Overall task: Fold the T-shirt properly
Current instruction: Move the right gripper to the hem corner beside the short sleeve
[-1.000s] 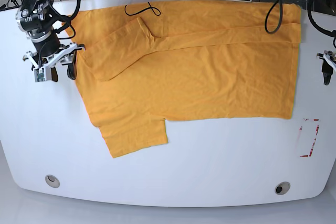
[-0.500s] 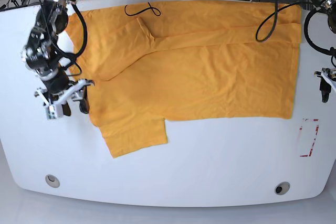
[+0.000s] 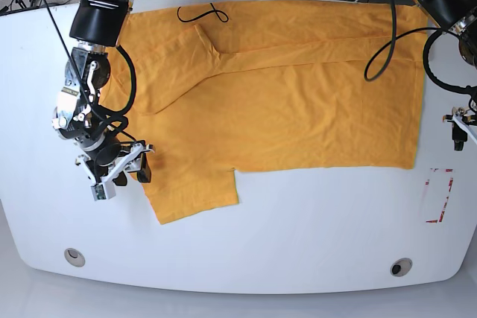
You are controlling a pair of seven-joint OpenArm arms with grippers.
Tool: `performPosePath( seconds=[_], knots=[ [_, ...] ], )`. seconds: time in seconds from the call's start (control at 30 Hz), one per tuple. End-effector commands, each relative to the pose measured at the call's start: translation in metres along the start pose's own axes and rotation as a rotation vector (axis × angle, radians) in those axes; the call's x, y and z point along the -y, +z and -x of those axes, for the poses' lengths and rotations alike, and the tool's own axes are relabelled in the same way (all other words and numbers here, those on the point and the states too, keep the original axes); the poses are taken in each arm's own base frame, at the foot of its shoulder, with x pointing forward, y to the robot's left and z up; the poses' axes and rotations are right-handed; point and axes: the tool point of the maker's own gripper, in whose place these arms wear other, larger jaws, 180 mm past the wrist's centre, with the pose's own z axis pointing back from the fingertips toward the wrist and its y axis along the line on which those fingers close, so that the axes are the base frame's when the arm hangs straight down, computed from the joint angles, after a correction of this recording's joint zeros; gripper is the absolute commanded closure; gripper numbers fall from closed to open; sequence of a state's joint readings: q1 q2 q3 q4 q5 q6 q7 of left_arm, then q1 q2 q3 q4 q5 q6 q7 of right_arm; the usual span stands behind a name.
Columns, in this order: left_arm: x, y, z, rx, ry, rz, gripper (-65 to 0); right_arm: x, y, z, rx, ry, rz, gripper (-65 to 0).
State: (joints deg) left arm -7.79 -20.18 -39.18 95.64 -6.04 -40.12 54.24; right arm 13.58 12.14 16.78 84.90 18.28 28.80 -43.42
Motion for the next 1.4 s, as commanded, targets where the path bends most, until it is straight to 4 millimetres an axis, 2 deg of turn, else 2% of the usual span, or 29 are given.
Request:
performPosePath(
  seconds=[0.0, 0.13, 0.2, 0.33, 0.53, 0.93, 1.07, 1.33, 1.37],
  knots=[
    [-0.009, -0.003, -0.018, 0.057, 0.016, -0.004, -40.8, 0.003, -0.006, -0.028, 0.083, -0.007, -0.018, -33.4],
    [-0.008, -0.016, -0.018, 0.057, 0.05, 0.03, -41.1, 0.008, -0.019, -0.029, 0.091, -0.05, -0.031, -33.4],
    [-0.006, -0.029, -0.013, 0.04, 0.074, 0.061, -41.4, 0.011, -0.029, -0.026, 0.084, -0.084, -0.036, -33.4],
    [-0.005, -0.04, -0.016, 0.052, 0.092, 0.084, -41.5, 0.016, -0.037, -0.022, 0.07, -0.108, -0.035, -33.4],
    [-0.006, -0.047, -0.024, 0.075, 0.093, 0.095, -41.5, 0.019, -0.045, -0.01, 0.032, -0.128, -0.033, -33.3],
    [0.02, -0.061, -0.032, 0.076, 0.062, 0.164, -41.4, 0.022, -0.05, -0.004, 0.053, -0.183, -0.04, -33.4],
    [0.03, -0.066, -0.027, 0.049, 0.057, 0.189, -41.2, 0.016, -0.057, -0.003, 0.063, -0.186, -0.052, -33.5],
    [0.03, -0.069, -0.025, 0.04, 0.075, 0.198, -41.4, 0.002, -0.069, -0.005, 0.059, -0.184, -0.09, -33.6],
    [0.027, -0.068, -0.025, 0.042, 0.078, 0.19, -41.4, -0.005, -0.071, 0.0, 0.043, -0.175, -0.101, -33.6]
  ],
)
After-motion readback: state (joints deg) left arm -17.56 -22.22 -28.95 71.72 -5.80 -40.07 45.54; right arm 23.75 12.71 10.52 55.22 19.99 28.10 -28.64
